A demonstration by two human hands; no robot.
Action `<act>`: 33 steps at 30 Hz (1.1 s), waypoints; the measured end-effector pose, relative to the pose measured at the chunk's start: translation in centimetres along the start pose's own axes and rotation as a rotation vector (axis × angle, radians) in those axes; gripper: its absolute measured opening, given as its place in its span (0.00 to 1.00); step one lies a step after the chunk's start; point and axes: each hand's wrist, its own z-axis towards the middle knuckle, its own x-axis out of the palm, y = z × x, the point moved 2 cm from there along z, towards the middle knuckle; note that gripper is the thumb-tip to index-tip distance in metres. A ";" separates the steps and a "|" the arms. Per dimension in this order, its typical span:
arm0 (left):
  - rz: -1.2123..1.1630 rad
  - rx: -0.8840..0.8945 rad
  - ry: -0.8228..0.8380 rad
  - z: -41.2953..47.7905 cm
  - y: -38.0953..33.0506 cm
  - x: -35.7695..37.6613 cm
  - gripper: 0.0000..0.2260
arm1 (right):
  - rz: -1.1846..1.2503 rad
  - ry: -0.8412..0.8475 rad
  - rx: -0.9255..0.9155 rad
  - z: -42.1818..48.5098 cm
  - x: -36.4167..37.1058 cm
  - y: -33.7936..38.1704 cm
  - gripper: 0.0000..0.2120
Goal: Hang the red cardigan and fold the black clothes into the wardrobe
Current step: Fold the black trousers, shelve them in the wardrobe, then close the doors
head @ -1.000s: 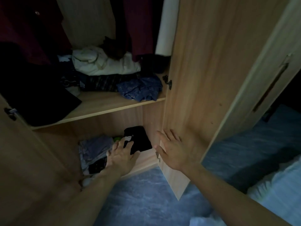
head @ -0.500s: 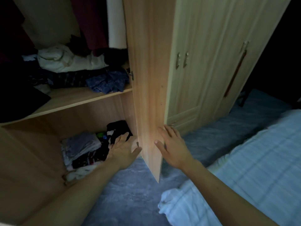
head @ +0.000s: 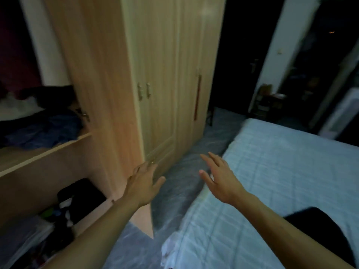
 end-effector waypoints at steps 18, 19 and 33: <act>-0.135 0.488 0.240 -1.5 -27.3 12.5 0.28 | -0.144 -0.292 0.550 -22.7 -11.9 -16.7 0.22; -0.132 0.502 0.240 -1.9 -28.7 12.9 0.28 | -0.134 -0.297 0.551 -23.2 -12.4 -17.6 0.23; 0.011 0.485 0.305 -6.1 -42.9 21.7 0.28 | 0.018 -0.313 0.646 -31.9 -18.0 -35.4 0.24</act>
